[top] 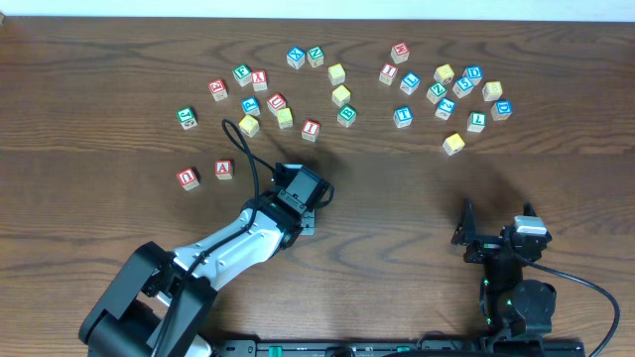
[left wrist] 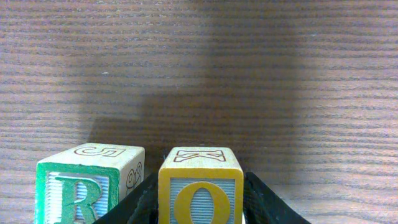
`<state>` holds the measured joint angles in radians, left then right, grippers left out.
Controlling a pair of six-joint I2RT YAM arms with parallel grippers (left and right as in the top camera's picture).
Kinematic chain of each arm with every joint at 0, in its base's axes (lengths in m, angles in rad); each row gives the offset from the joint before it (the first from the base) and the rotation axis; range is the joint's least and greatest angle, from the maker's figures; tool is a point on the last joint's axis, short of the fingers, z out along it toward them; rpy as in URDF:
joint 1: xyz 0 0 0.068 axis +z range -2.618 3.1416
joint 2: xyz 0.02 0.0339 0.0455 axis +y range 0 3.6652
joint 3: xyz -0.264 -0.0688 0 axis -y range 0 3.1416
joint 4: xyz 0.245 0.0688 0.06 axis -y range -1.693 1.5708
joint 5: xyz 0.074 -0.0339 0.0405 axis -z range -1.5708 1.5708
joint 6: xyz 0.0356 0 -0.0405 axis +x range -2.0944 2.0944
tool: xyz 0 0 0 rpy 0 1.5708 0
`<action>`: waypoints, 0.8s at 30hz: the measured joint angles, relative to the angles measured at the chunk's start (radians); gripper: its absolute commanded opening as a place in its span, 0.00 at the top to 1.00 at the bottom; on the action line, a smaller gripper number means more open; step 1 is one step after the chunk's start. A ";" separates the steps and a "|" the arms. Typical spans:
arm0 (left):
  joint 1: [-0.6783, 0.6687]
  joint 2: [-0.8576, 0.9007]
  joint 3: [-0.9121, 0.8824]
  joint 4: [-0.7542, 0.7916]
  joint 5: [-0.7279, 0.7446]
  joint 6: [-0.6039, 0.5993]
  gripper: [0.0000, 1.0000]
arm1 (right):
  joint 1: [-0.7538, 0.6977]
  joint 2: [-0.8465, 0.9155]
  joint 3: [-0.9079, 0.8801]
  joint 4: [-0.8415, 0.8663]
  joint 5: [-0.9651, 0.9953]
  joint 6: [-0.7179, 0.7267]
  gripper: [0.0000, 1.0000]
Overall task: Spell out ROBOT
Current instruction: 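Set the O block beside R and open the left gripper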
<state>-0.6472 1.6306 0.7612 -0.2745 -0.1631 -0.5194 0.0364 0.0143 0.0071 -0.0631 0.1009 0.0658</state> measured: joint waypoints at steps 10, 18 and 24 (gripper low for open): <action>0.000 0.000 0.000 0.000 0.000 0.000 0.59 | 0.000 0.000 0.000 0.000 0.000 0.000 0.01; 0.000 -0.006 0.000 0.000 0.000 0.000 0.59 | 0.000 0.000 0.000 0.000 0.000 0.000 0.01; 0.000 -0.011 0.000 0.000 0.000 0.000 0.59 | 0.000 0.000 0.000 0.000 0.000 0.000 0.01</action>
<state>-0.6472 1.6192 0.7616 -0.2745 -0.1635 -0.5194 0.0364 0.0143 0.0071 -0.0631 0.1009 0.0658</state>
